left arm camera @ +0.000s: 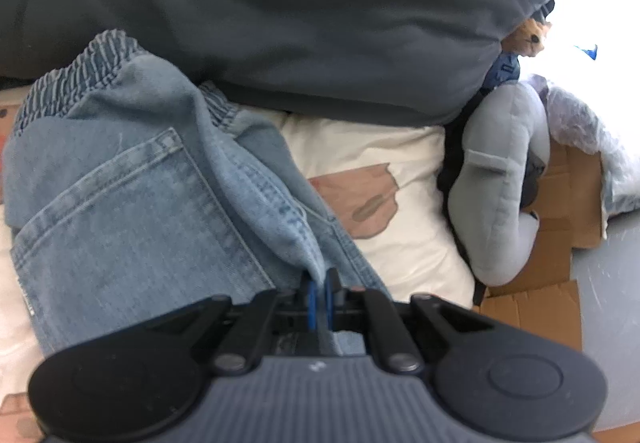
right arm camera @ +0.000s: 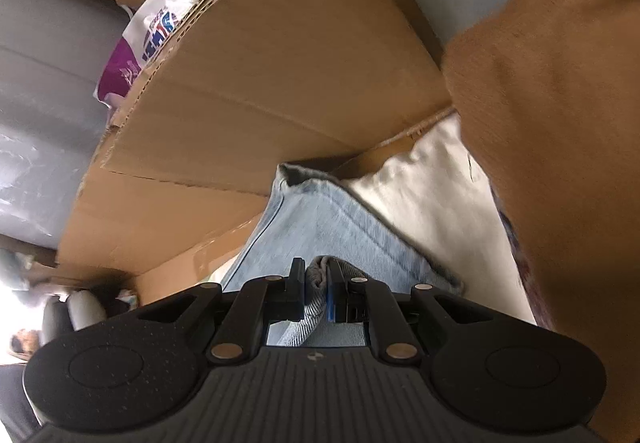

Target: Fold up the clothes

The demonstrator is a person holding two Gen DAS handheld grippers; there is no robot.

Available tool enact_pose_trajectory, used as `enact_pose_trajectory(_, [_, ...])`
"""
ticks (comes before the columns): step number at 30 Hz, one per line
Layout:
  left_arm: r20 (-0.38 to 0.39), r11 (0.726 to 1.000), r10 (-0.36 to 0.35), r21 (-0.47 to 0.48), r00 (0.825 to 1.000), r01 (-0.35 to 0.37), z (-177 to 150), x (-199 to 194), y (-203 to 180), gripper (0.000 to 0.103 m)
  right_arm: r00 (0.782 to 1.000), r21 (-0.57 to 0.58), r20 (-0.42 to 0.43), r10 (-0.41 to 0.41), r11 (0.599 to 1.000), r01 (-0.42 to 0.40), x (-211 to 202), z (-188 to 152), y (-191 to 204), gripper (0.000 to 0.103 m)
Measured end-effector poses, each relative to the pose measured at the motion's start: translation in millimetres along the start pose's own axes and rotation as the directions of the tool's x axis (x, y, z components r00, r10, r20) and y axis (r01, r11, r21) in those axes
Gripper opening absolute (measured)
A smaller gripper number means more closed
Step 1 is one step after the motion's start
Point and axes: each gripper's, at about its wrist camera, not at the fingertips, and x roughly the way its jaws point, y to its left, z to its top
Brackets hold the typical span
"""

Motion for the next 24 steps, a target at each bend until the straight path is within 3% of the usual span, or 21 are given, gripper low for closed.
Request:
enact_pose_trajectory(12, [-0.014,1.000,0.004,0.008,1.000,-0.004,6,29,-26,0.005,0.998,0.016,0.028,-0.052,0.999,0.051,49,19,5,0.009])
enact_pose_trajectory(24, [0.039,0.998,-0.002,-0.062,0.999,0.004,13,48,-35,0.005,0.999,0.062,0.047,0.009,0.998,-0.012,72,33,14,0.009])
